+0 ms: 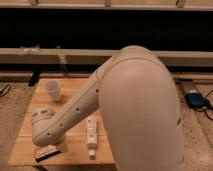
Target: Place the eraser in the ceramic cup
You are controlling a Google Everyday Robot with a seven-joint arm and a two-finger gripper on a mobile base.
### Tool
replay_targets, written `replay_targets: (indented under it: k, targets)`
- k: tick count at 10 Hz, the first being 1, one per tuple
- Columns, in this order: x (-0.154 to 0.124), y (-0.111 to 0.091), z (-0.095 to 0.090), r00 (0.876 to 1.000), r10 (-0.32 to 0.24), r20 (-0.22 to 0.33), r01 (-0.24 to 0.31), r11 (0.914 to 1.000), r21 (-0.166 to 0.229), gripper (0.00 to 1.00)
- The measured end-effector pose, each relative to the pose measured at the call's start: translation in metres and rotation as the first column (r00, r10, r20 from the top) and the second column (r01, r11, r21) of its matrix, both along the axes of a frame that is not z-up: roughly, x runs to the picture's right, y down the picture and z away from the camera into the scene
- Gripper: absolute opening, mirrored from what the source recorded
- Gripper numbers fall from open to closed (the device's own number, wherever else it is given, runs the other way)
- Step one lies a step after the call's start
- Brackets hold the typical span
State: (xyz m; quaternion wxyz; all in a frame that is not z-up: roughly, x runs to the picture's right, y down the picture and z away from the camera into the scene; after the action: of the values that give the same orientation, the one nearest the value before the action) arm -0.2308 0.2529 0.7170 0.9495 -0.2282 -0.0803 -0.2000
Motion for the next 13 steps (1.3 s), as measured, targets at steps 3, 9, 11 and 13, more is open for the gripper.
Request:
replay_targets:
  k: [3,9,11,13]
  targets:
    - [-0.015,0.015,-0.006,0.999,-0.038,0.028,0.039,0.9993,-0.002,0.8]
    - [-0.017,0.017,-0.007,0.999,-0.041,0.031,0.041,0.9992,-0.003,0.8]
    - [-0.016,0.017,-0.006,0.999,-0.039,0.029,0.039,0.9992,-0.004,0.8]
    - [-0.02,0.018,-0.007,0.998,-0.052,0.036,0.052,0.9986,0.011,0.8]
